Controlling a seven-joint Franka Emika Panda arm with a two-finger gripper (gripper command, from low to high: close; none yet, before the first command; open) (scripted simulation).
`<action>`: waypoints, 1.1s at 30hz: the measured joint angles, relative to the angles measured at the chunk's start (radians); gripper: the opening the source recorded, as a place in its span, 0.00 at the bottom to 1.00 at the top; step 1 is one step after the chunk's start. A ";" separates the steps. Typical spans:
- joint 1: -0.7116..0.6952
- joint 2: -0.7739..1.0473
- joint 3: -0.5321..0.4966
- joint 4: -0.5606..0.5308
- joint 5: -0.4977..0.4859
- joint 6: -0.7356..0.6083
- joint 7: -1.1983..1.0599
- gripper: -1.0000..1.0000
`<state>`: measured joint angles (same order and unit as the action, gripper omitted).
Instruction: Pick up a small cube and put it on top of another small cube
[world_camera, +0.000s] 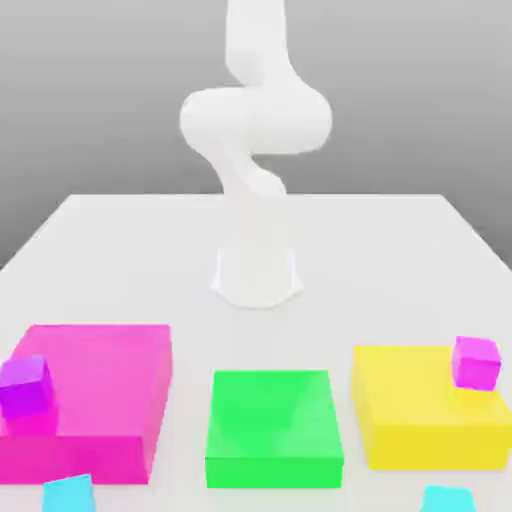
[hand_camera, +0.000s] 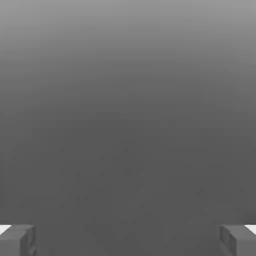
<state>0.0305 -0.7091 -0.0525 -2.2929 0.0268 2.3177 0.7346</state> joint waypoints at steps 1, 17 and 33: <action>0.012 0.039 -0.022 0.003 0.013 0.008 -0.029 0.50; 0.096 0.623 -0.274 0.049 0.262 0.118 -0.503 0.50; -0.026 1.141 -0.309 0.083 0.287 0.285 -0.815 0.50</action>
<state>0.0047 0.4315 -0.3614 -2.2099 0.3137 2.6031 -0.0802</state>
